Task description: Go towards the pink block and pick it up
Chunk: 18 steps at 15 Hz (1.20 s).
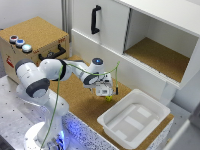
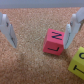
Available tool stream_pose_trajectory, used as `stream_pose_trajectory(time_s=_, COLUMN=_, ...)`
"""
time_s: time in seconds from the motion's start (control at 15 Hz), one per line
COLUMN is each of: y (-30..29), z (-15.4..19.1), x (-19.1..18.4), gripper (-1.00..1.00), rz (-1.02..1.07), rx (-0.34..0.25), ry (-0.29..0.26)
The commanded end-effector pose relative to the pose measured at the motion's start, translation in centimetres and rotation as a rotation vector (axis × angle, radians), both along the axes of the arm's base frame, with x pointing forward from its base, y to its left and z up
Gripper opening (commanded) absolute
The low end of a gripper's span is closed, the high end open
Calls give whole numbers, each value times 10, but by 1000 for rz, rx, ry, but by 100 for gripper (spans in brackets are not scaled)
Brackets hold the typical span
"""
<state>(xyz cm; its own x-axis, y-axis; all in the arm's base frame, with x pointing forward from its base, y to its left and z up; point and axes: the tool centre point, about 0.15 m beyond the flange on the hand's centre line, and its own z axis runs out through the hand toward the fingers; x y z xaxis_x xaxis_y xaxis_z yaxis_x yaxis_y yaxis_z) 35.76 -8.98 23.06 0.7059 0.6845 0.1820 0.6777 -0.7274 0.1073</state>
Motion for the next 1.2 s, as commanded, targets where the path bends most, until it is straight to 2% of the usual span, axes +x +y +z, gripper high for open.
stream_pose_trajectory(time_s=0.0, y=7, z=-32, x=31, gripper=100, rz=-23, rx=-65, ry=9)
stream_pose_trajectory(time_s=0.33, y=6, z=-35, x=43, gripper=100, rz=-36, rx=-65, ry=8)
stream_pose_trajectory(time_s=0.4, y=5, z=-35, x=44, gripper=-100, rz=-35, rx=-65, ry=12)
stream_pose_trajectory(time_s=0.47, y=4, z=-36, x=44, gripper=-100, rz=-33, rx=-69, ry=16)
stream_pose_trajectory(time_s=0.53, y=4, z=-38, x=43, gripper=100, rz=-32, rx=-74, ry=23)
stream_pose_trajectory(time_s=0.6, y=2, z=-40, x=42, gripper=-100, rz=-35, rx=-80, ry=23)
stream_pose_trajectory(time_s=0.93, y=-4, z=-19, x=40, gripper=-100, rz=-84, rx=-31, ry=1)
stream_pose_trajectory(time_s=1.13, y=-2, z=8, x=35, gripper=-100, rz=-100, rx=-4, ry=-23)
